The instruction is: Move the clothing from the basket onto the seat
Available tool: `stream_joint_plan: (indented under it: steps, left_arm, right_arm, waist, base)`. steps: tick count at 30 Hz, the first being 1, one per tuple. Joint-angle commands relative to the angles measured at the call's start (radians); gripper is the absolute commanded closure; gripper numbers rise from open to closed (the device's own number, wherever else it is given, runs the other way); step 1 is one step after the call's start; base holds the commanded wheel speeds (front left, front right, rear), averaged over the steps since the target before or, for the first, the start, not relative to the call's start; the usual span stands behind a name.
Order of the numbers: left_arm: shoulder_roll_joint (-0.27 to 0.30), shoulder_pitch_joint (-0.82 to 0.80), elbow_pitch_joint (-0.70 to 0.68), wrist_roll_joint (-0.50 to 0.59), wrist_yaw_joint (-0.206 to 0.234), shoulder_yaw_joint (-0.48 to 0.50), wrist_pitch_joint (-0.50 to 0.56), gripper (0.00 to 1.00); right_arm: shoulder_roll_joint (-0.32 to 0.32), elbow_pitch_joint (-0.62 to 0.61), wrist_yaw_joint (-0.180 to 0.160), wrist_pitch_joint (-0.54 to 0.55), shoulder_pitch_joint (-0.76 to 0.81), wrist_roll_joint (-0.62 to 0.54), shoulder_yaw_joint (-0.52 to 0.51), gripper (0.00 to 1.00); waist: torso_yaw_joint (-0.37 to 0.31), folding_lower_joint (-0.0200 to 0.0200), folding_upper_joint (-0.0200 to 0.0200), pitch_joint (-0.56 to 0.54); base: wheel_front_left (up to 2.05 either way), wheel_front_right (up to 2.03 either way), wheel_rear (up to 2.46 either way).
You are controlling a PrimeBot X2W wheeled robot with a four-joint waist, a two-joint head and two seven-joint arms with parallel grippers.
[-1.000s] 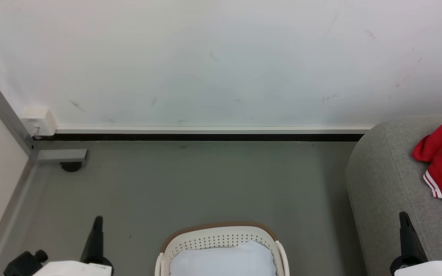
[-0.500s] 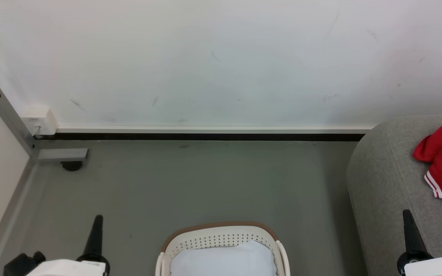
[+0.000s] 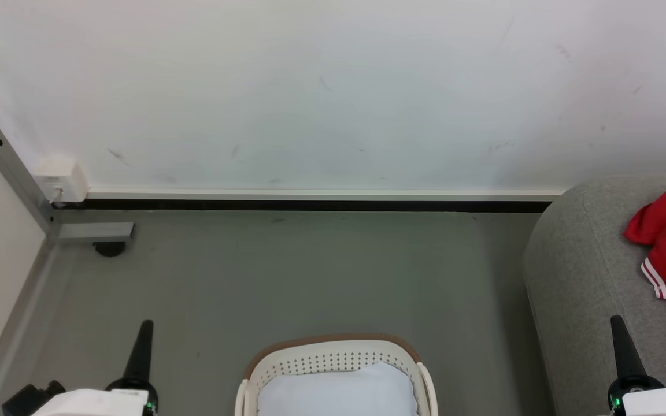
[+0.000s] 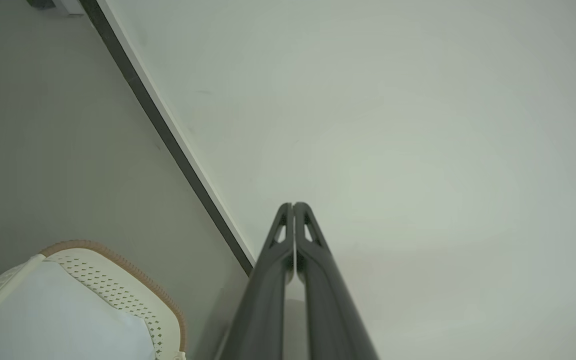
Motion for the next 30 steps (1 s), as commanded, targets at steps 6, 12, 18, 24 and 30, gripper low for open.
stream_joint_plan:
  steps: [6,12,18,24,30]
  left_arm:
    - [-0.001,-0.017,-0.013,-0.075,-0.004,0.011,0.021,1.0]
    - [-0.003,-0.018,-0.015,-0.122,-0.005,0.016,0.033,1.0]
    - [-0.005,-0.019,-0.017,-0.167,-0.005,0.021,0.048,1.0]
    - [-0.007,-0.02,-0.018,-0.212,-0.005,0.025,0.06,1.0]
    - [-0.008,-0.019,-0.02,-0.258,-0.005,0.03,0.072,1.0]
  right_arm:
    - [-0.007,-0.012,-0.001,0.021,-0.025,0.069,-0.011,1.0]
    - [-0.006,-0.011,-0.001,0.035,-0.026,0.118,-0.018,1.0]
    - [-0.006,-0.011,-0.001,0.049,-0.026,0.166,-0.025,1.0]
    - [-0.006,-0.01,-0.002,0.06,-0.027,0.209,-0.031,1.0]
    - [-0.006,-0.01,-0.002,0.073,-0.029,0.249,-0.036,1.0]
  waist:
    - [0.001,0.0,0.0,0.001]
    - [0.003,0.0,0.0,0.001]
    - [0.004,0.0,0.0,0.002]
    - [0.006,0.0,0.0,0.003]
    - [0.007,0.0,0.0,0.003]
  base:
    - [0.0,0.0,0.0]
    - [0.0,0.0,0.0]
    - [0.0,0.0,0.0]
    - [0.0,0.0,0.0]
    - [0.0,0.0,0.0]
